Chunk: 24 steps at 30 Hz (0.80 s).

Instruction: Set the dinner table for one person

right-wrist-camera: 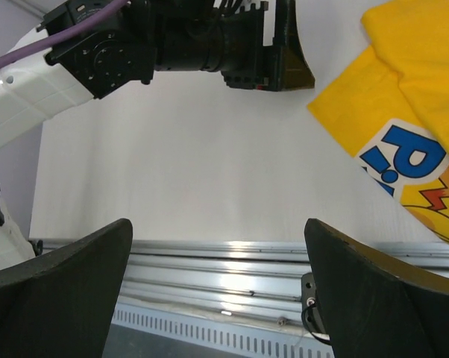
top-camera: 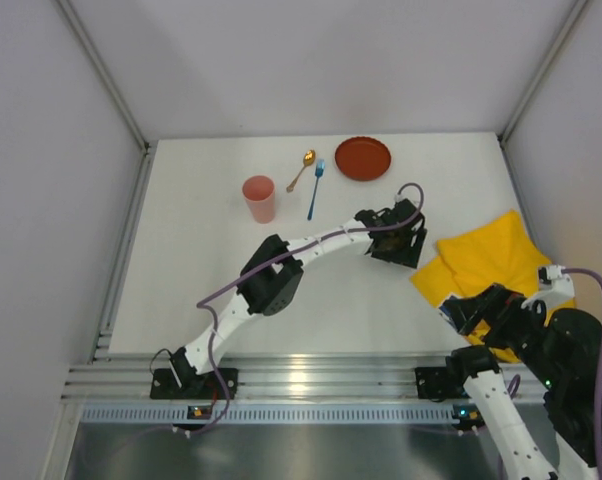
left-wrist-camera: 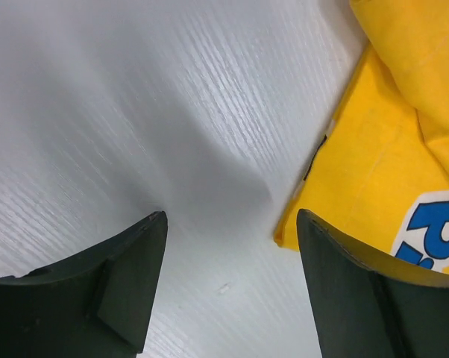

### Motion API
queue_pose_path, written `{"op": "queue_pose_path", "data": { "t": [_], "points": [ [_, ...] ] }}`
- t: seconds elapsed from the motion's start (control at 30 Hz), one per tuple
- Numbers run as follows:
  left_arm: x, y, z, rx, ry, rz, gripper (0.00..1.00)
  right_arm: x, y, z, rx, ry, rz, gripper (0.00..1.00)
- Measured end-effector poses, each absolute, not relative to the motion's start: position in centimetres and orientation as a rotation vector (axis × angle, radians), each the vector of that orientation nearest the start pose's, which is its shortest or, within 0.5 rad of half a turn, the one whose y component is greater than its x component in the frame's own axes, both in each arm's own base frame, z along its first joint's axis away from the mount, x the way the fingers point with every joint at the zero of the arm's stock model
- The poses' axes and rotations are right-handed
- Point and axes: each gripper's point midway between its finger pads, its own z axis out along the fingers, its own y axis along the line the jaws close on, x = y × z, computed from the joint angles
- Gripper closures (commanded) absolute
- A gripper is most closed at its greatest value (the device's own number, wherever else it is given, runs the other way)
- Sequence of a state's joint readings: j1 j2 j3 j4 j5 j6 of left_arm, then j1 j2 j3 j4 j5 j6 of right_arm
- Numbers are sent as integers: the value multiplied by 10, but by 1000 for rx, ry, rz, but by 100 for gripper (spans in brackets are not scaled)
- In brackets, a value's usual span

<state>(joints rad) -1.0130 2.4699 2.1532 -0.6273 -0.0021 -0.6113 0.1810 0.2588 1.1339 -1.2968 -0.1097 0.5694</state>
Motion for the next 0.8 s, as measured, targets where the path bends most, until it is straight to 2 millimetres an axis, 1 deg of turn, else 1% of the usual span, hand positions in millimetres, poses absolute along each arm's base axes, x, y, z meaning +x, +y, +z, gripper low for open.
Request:
{"op": "queue_pose_path", "data": {
  "t": [0.1, 0.17, 0.3, 0.4, 0.47, 0.5, 0.53, 0.63, 0.7, 0.73, 0.77, 0.8],
  "points": [
    [302, -520, 36, 535, 2591, -643, 25, 79, 55, 273, 316, 2028, 571, 0],
    [301, -531, 38, 563, 2587, -710, 25, 81, 55, 272, 313, 2039, 561, 0],
    [282, -561, 42, 669, 2575, -916, 26, 83, 54, 270, 307, 2055, 546, 0],
    [262, -576, 42, 750, 2570, -1030, 31, 84, 54, 266, 303, 2071, 538, 0],
    [247, -581, 41, 798, 2576, -1077, 38, 86, 54, 262, 302, 2085, 532, 0],
    [240, -583, 39, 817, 2582, -1097, 44, 87, 54, 259, 301, 2097, 529, 0],
    [233, -586, 38, 838, 2587, -1120, 46, 88, 55, 256, 302, 2105, 526, 0],
    [219, -589, 33, 878, 2605, -1162, 65, 90, 55, 249, 302, 2132, 518, 0],
    [215, -589, 30, 874, 2625, -1178, 83, 92, 55, 246, 300, 2143, 513, 0],
    [216, -589, 27, 864, 2637, -1173, 93, 92, 55, 244, 301, 2148, 512, 0],
    [217, -588, 25, 849, 2647, -1173, 100, 93, 56, 243, 301, 2153, 512, 0],
    [220, -587, 25, 830, 2656, -1178, 100, 94, 56, 242, 299, 2156, 510, 0]
  ]
}}
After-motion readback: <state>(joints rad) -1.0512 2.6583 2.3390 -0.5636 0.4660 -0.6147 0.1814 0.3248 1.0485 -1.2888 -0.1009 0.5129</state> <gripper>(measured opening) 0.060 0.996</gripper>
